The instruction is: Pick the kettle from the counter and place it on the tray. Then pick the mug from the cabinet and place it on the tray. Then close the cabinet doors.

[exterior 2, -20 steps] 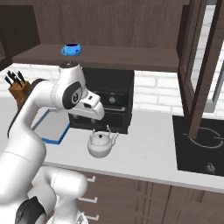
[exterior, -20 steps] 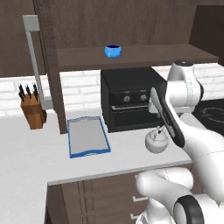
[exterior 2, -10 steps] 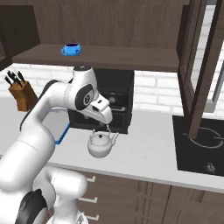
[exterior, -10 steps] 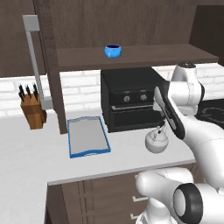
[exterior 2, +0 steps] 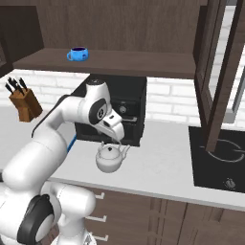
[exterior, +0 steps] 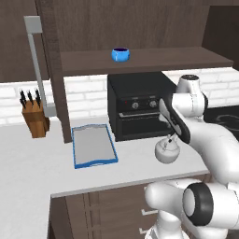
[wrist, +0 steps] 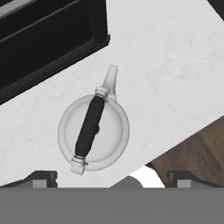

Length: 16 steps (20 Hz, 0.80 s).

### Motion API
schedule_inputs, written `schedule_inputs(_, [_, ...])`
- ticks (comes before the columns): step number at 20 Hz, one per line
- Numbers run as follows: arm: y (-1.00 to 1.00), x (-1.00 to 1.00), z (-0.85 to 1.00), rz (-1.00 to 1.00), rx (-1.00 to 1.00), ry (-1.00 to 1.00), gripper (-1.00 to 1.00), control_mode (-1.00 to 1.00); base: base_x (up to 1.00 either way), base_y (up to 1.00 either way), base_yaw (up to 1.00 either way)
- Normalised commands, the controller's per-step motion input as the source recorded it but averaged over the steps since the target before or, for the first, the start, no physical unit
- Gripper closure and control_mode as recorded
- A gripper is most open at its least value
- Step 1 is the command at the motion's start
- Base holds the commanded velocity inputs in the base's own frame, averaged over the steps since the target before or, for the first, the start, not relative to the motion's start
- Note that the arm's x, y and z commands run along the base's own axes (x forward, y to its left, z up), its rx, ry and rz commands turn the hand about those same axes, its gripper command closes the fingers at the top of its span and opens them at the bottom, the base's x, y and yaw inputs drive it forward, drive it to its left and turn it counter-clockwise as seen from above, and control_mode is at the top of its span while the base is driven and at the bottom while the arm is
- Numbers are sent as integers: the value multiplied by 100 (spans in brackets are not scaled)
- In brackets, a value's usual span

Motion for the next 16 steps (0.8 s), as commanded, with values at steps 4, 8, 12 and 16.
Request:
schedule_inputs(4, [2, 11, -39, 0, 0, 1, -100, -100, 0, 0, 0])
schedule_inputs(8, [1, 18, -35, 0, 0, 1, -100, -100, 0, 0, 0])
schedule_inputs(12, [0, 15, -28, 0, 0, 1, -100, -100, 0, 0, 0])
schedule_inputs(16, [0, 15, -4, 0, 0, 1, -100, -100, 0, 0, 0])
